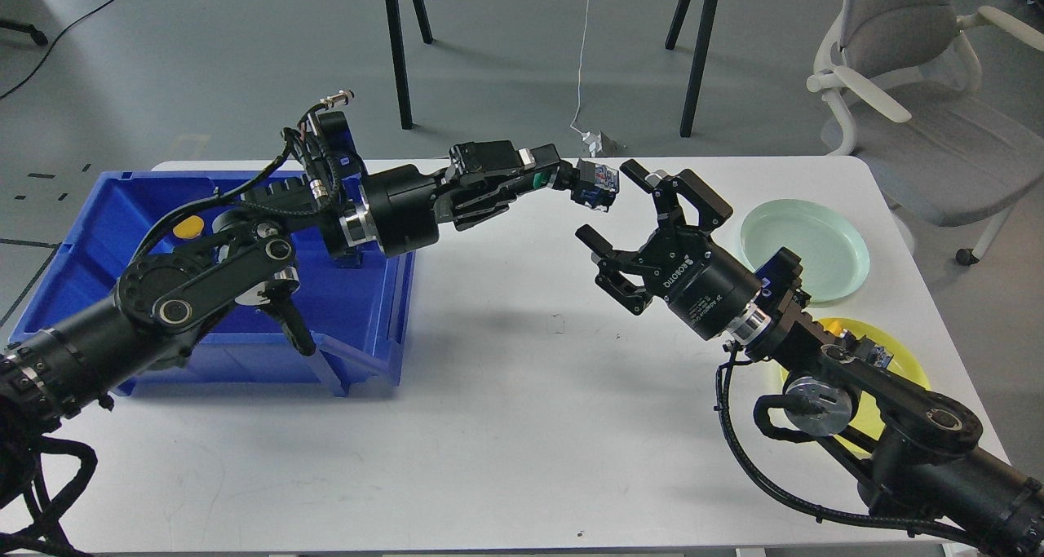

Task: Pass button and place on color plate
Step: 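Grasp the green button with the right gripper and release the left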

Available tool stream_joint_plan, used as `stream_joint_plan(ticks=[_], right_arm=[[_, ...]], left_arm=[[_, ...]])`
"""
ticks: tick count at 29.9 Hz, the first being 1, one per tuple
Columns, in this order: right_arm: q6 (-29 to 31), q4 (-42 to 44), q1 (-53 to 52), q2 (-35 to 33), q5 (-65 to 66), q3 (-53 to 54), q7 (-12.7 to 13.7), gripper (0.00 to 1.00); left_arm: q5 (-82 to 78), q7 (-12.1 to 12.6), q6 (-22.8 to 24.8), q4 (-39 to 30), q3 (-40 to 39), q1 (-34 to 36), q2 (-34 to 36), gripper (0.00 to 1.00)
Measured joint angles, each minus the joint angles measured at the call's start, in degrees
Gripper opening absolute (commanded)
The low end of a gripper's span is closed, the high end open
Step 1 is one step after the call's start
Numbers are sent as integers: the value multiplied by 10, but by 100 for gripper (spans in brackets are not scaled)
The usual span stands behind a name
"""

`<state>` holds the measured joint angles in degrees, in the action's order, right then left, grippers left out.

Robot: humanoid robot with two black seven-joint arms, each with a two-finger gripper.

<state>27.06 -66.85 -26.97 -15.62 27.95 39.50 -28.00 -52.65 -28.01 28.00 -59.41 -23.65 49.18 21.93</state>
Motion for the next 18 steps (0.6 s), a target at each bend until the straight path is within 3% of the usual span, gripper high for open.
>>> stream_joint_plan(ticks=[9, 18], right_arm=[[-2, 5, -3, 19, -3, 3, 0, 67], [-3, 5, -3, 20, -4, 8, 0, 38]], left_arm=[[0, 0, 0, 0, -1, 0, 0, 27], [0, 0, 0, 0, -1, 0, 0, 27]])
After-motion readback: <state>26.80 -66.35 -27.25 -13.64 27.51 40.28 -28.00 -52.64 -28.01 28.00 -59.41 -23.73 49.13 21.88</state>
